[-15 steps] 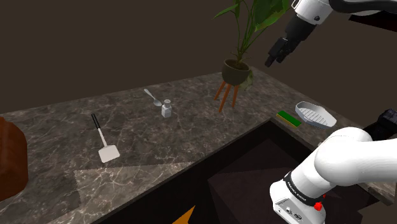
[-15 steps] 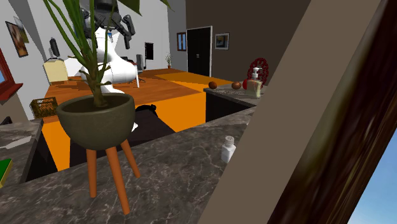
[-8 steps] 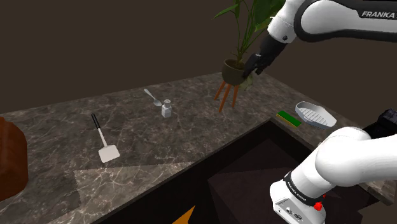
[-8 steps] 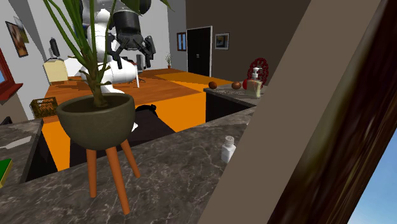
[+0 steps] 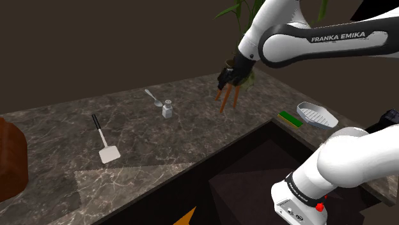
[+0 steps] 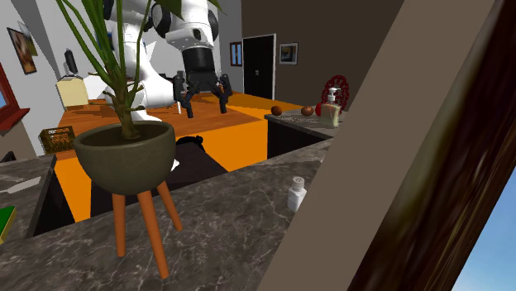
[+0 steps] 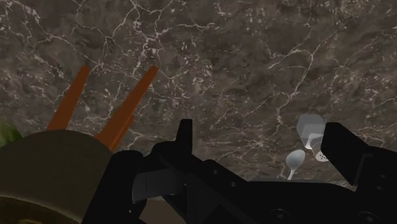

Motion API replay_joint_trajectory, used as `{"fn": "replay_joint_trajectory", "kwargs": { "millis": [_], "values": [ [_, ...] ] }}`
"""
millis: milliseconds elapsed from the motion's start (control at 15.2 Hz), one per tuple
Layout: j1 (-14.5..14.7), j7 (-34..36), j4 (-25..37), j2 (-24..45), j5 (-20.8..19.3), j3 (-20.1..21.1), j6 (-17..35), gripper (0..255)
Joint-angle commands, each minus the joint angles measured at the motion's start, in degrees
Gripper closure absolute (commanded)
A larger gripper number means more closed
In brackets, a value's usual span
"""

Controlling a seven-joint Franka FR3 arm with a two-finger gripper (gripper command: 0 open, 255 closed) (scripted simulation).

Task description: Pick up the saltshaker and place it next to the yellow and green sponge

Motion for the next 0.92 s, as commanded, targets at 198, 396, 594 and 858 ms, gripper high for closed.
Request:
{"fn": "replay_joint_trajectory", "kwargs": {
  "millis": [198,396,594,858],
  "values": [
    [-0.51,7.17,0.86,9.11,-1.31,5.07,9.40,0],
    [-1.58,12.24,2.81,15.53,-3.97,8.12,14.31,0],
    [-2.92,18.53,5.63,22.38,-8.64,11.01,18.43,0],
    [-3.64,28.95,10.86,32.08,-18.22,13.26,22.15,0]
  ]
}}
